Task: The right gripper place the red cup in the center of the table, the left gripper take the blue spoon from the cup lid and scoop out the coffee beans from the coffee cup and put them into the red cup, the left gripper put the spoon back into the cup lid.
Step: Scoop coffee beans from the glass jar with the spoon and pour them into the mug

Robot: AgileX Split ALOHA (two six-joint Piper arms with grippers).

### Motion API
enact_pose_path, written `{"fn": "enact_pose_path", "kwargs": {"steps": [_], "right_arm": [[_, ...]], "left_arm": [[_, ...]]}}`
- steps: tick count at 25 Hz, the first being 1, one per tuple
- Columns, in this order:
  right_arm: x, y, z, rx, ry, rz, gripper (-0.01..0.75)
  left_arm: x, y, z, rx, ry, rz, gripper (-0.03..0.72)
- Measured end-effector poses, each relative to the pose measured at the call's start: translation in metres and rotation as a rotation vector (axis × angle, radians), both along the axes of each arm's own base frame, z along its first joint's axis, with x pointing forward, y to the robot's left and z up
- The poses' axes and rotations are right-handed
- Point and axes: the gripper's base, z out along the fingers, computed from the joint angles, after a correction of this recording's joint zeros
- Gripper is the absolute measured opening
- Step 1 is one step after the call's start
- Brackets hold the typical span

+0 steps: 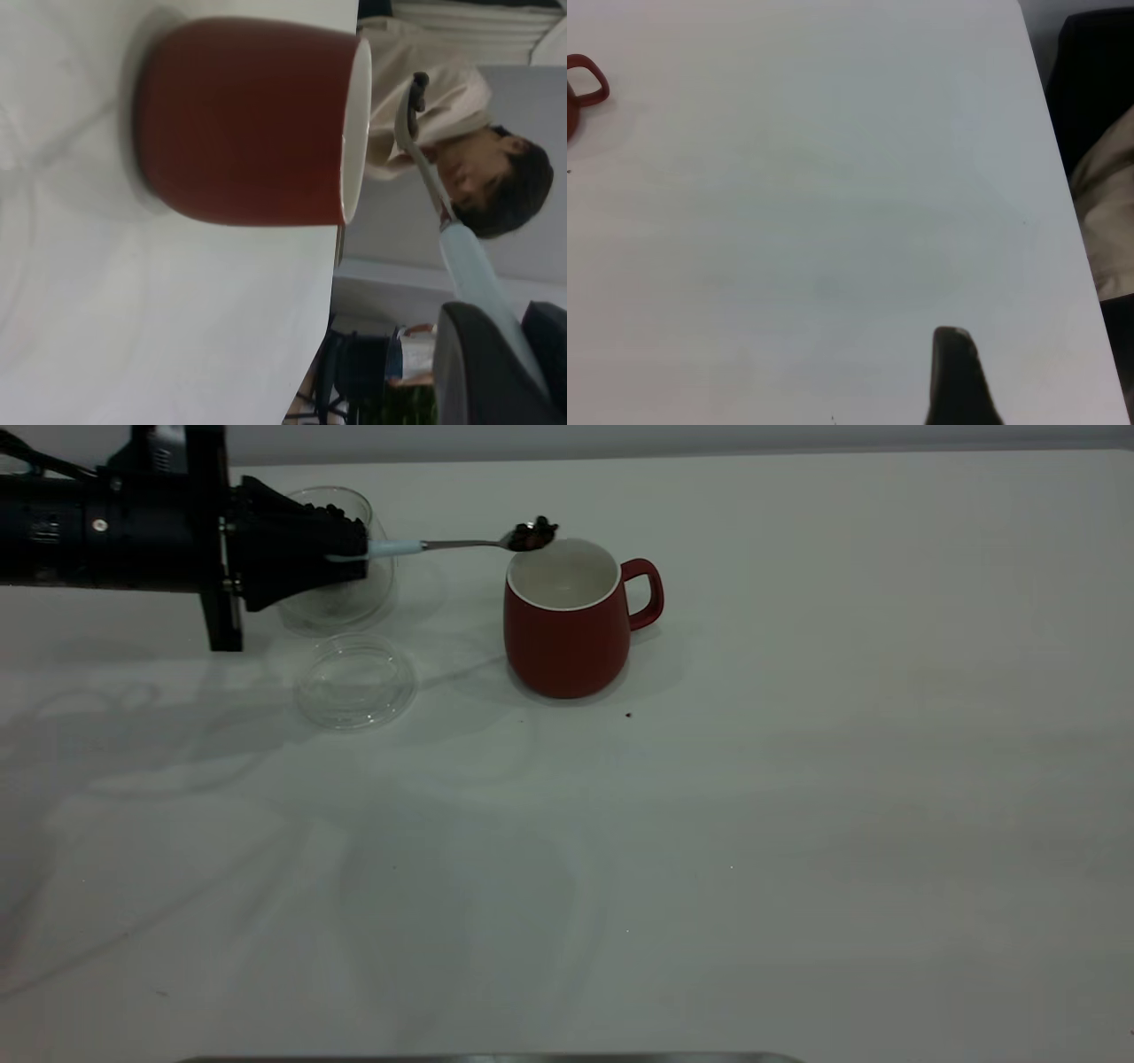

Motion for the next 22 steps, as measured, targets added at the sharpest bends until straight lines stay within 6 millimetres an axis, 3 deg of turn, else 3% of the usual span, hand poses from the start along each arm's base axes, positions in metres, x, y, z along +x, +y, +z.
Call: {"fn": "enact_pose_path", "kwargs": {"steps": [7, 22], "right_arm": [[0.0, 0.0, 0.0, 0.0, 0.0, 0.0, 0.504], [0.0, 0.0, 0.0, 0.0, 0.0, 0.0, 0.504]], "left_arm": [[0.0, -0.016, 0.0, 0.002, -0.029, -0.019, 0.126], [0.002, -0.015, -0.005, 0.084, -0.114, -0.028, 0.126]]}}
